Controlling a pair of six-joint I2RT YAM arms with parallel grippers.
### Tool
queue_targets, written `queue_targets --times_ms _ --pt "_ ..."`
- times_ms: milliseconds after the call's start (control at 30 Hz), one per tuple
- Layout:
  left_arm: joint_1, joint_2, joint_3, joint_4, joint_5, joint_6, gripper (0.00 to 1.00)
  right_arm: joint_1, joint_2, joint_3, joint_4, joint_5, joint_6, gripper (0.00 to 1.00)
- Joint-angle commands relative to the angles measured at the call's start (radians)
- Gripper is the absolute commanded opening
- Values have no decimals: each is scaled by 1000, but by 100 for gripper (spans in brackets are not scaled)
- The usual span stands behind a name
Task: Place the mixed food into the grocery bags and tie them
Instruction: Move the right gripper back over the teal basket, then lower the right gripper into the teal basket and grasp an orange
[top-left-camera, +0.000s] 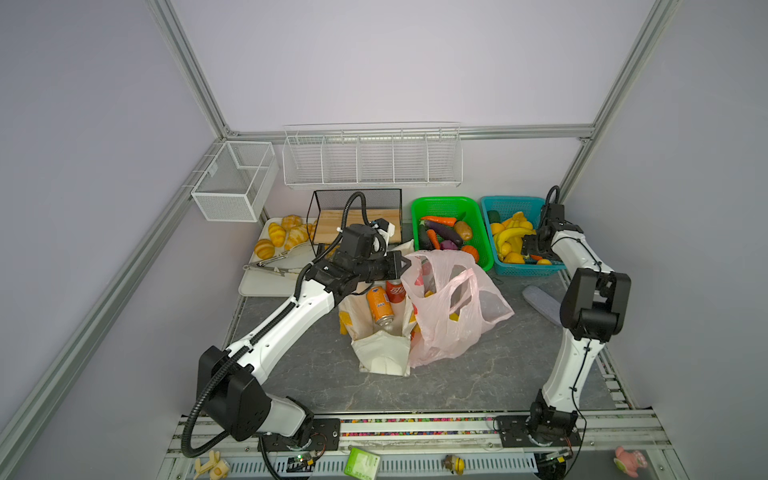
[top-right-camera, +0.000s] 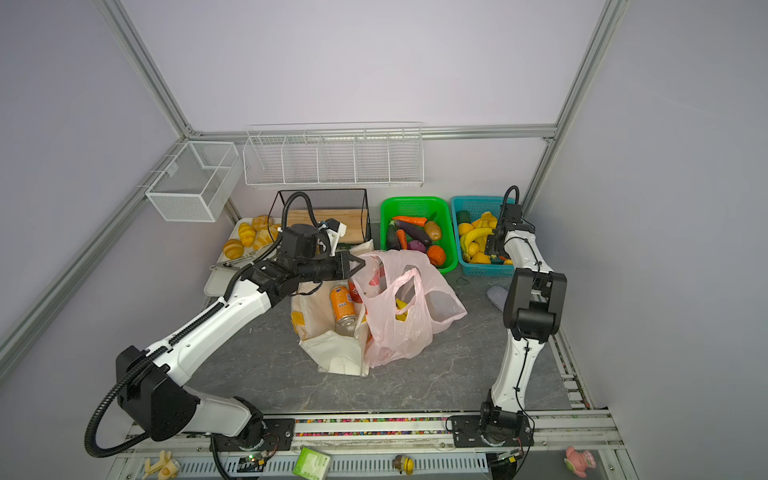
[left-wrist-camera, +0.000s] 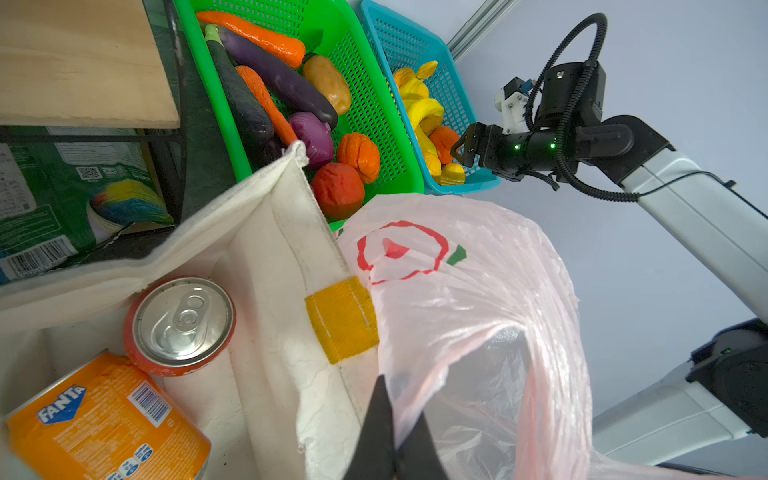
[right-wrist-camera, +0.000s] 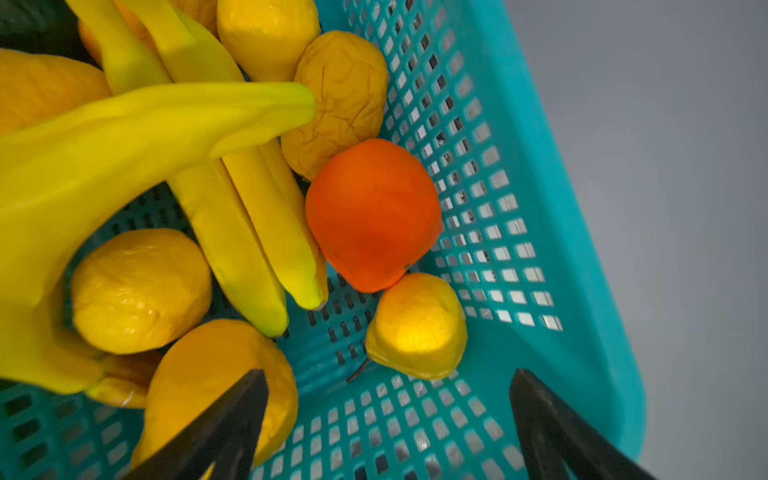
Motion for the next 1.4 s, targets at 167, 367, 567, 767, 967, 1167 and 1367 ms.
queue_targets --times_ms 167,367,567,767,967,1167,1367 --pt "-3 12 9 15 -1 -4 0 -18 153 164 -49 -12 -12 93" --pt "-3 17 18 8 -2 -3 0 -22 228 246 -72 -11 -12 90" --pt "-2 14 17 7 -6 -3 0 -33 274 287 -77 -27 -13 88" --pt "-2 15 18 6 -6 -4 0 -42 284 301 -83 -63 -23 73" --pt "-3 14 18 7 -4 -6 0 -42 201 257 -59 -103 -24 56" --pt "-3 10 16 7 -2 -8 0 -42 73 187 -25 -118 -24 49" --pt "-4 12 14 13 2 -6 0 -42 -74 64 20 -163 5 44"
